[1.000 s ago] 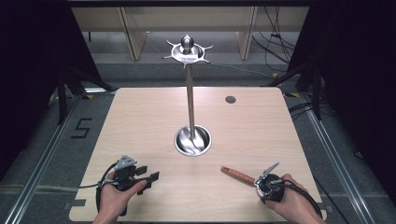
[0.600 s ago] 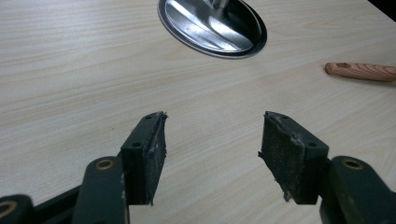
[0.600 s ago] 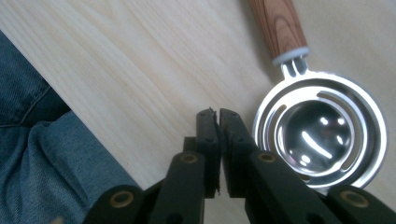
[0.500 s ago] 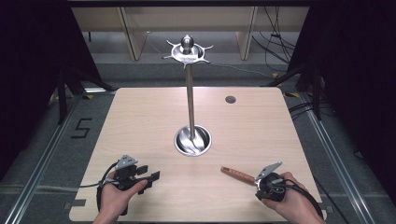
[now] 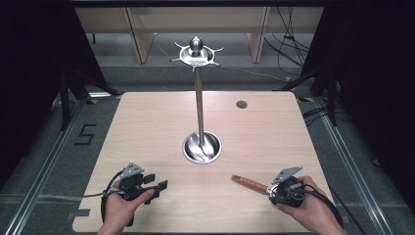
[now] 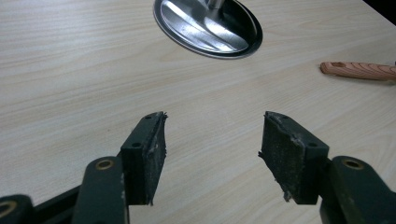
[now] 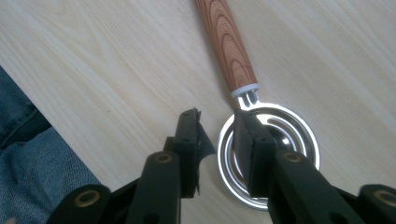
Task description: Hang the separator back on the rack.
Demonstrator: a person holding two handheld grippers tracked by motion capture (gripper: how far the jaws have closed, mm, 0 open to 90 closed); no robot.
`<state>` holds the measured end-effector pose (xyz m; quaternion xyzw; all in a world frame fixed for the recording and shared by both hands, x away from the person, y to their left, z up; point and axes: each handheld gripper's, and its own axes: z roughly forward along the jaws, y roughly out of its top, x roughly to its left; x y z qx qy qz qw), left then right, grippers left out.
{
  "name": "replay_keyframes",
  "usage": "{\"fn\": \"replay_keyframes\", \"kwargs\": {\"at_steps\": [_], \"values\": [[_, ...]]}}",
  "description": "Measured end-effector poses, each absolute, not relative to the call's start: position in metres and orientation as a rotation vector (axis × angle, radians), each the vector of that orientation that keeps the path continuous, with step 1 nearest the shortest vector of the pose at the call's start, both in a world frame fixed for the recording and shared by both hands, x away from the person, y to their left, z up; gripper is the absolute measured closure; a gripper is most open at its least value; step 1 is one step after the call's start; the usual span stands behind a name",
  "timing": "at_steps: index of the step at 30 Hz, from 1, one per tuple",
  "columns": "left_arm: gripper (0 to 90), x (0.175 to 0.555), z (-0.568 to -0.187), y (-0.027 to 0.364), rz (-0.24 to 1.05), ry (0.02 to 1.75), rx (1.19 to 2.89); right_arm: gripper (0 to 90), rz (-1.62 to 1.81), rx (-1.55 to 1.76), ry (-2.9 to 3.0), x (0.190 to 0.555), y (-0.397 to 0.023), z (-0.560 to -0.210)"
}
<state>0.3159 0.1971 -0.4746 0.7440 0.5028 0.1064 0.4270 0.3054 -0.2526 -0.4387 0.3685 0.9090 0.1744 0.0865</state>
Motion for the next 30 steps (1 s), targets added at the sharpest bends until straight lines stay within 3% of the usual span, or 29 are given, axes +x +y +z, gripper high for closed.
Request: {"fn": "replay_keyframes", "kwargs": {"at_steps": [4,30], "values": [[39.1,0.317,-0.475,0.196,0.262,1.240,1.857,62.4,0.425,0.962,2.784,0.313,-0.253,-0.437],[38.5,0.316,-0.475,0.196,0.246,1.231,1.860,61.5,0.287,0.758,2.898,0.370,-0.215,-0.430]]}}
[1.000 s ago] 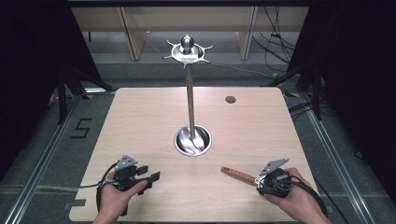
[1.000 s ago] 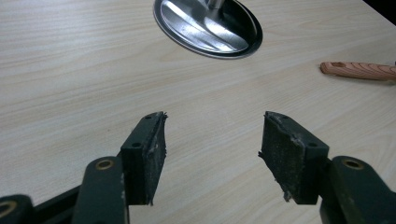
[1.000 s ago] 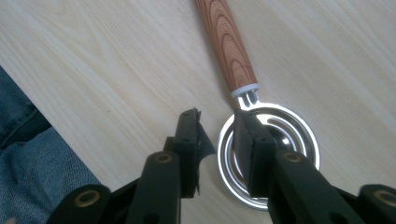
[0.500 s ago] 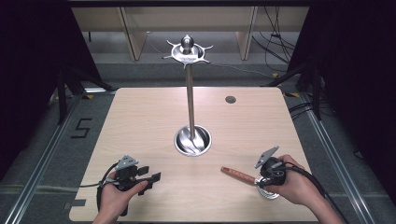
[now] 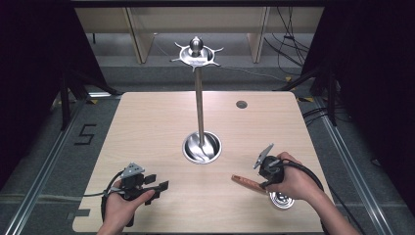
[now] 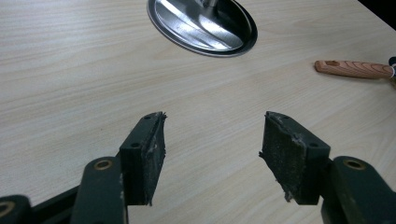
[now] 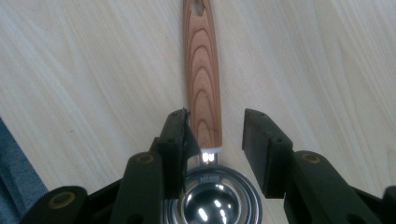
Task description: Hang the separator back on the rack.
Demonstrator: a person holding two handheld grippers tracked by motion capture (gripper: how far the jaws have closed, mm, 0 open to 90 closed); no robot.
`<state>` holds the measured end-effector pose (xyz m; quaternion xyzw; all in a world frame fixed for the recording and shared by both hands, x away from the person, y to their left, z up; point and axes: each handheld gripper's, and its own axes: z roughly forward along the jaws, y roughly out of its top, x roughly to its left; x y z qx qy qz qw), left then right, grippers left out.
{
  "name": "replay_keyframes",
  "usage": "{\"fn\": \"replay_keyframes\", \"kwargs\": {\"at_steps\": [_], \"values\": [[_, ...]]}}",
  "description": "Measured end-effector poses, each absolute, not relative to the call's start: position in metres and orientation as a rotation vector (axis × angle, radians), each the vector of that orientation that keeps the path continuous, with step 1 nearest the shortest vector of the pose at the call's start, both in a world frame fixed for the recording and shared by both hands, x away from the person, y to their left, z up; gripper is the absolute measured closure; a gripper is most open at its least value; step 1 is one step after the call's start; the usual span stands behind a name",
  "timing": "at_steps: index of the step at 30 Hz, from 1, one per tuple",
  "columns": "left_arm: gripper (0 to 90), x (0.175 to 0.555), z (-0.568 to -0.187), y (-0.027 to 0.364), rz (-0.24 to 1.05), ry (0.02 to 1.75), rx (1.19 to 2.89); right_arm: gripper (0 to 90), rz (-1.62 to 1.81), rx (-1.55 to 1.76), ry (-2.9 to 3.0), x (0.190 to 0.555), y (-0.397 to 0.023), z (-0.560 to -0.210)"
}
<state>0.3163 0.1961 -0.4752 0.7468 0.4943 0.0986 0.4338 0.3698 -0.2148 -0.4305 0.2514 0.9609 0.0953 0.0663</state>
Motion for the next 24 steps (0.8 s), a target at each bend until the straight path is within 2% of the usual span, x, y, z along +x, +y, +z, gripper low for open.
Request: {"fn": "replay_keyframes", "kwargs": {"at_steps": [24], "values": [[38.5,0.316,-0.476,0.196,0.247,1.233,1.862,61.5,0.136,0.658,2.990,0.387,-0.182,-0.450]]}}
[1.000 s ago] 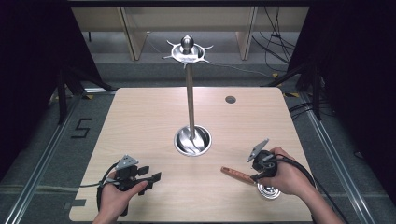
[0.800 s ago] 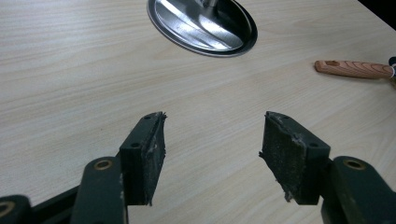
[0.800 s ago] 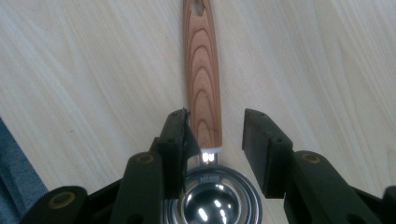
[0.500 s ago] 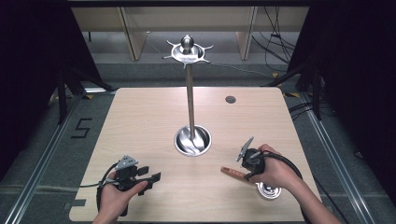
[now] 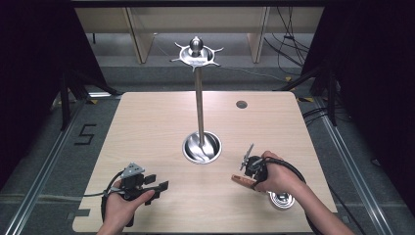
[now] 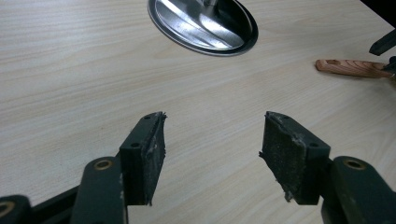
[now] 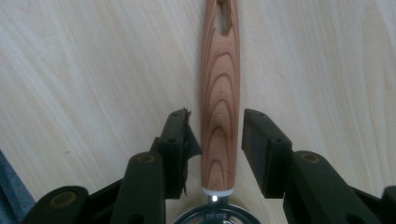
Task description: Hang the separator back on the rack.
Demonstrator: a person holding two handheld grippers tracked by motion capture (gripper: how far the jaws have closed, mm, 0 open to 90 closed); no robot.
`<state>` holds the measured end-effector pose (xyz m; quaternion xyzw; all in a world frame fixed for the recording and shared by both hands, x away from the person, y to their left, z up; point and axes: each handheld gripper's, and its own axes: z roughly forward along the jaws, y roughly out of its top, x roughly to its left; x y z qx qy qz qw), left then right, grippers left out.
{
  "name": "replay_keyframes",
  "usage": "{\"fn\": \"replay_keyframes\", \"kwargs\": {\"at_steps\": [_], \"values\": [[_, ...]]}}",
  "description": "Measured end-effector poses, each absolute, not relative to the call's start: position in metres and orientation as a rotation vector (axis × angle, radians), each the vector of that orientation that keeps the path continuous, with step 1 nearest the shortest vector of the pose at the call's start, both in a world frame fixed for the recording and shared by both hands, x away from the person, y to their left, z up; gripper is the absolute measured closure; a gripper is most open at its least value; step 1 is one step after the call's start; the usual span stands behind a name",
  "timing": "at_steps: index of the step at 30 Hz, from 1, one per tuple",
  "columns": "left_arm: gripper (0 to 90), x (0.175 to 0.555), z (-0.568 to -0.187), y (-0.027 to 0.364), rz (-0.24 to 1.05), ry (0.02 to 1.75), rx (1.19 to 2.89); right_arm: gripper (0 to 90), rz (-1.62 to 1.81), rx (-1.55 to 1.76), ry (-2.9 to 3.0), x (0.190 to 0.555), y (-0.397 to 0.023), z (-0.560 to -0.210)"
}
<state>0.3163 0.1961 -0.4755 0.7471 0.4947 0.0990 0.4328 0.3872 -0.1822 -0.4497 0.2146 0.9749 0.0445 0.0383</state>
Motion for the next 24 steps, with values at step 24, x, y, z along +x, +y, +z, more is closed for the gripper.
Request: {"fn": "replay_keyframes", "kwargs": {"at_steps": [24], "values": [[38.4,0.316,-0.475,0.196,0.252,1.234,1.867,60.9,0.001,0.592,3.029,0.406,-0.169,-0.467]]}}
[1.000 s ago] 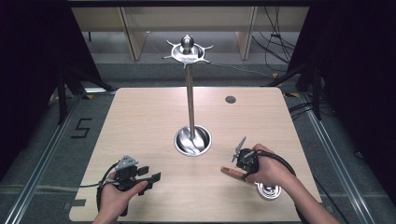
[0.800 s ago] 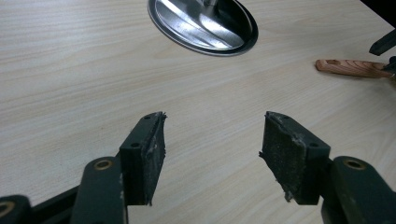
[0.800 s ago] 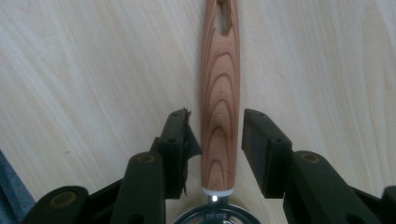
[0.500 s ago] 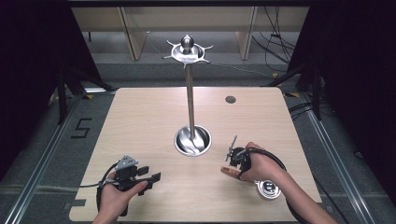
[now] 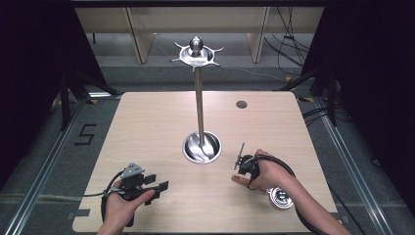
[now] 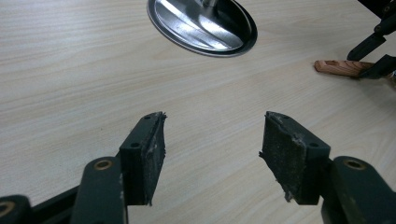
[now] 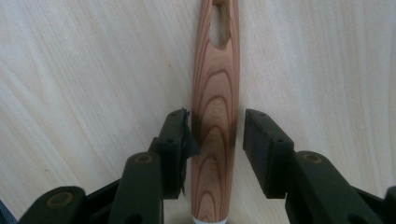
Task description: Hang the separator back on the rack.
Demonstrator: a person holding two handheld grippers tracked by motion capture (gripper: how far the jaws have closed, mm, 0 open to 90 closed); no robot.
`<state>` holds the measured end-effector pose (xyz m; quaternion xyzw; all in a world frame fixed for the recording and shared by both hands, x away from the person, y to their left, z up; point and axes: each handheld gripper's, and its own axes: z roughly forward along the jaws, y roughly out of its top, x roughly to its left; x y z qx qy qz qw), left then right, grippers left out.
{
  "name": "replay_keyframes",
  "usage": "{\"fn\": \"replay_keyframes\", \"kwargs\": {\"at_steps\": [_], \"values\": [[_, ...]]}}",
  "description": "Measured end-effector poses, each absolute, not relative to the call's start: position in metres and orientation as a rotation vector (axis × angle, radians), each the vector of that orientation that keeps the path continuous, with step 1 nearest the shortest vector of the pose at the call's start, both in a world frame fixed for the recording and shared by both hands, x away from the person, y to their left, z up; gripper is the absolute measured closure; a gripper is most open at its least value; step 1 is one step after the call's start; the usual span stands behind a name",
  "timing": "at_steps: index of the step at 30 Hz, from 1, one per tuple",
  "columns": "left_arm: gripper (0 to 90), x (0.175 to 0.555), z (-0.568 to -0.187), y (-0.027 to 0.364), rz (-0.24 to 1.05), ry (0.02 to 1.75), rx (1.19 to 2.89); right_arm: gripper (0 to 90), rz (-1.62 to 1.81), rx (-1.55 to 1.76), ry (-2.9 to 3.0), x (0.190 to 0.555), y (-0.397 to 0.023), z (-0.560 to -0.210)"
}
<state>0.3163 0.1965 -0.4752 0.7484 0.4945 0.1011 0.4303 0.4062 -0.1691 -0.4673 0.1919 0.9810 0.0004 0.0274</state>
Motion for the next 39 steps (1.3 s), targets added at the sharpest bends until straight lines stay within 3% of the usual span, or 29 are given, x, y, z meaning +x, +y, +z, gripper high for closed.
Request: {"fn": "replay_keyframes", "kwargs": {"at_steps": [26,39], "values": [[38.5,0.316,-0.475,0.196,0.250,1.232,1.855,67.9,-0.041,0.608,3.055,0.409,-0.167,-0.474],[38.4,0.316,-0.476,0.196,0.250,1.234,1.857,68.3,0.226,0.647,2.946,0.400,-0.183,-0.456]]}}
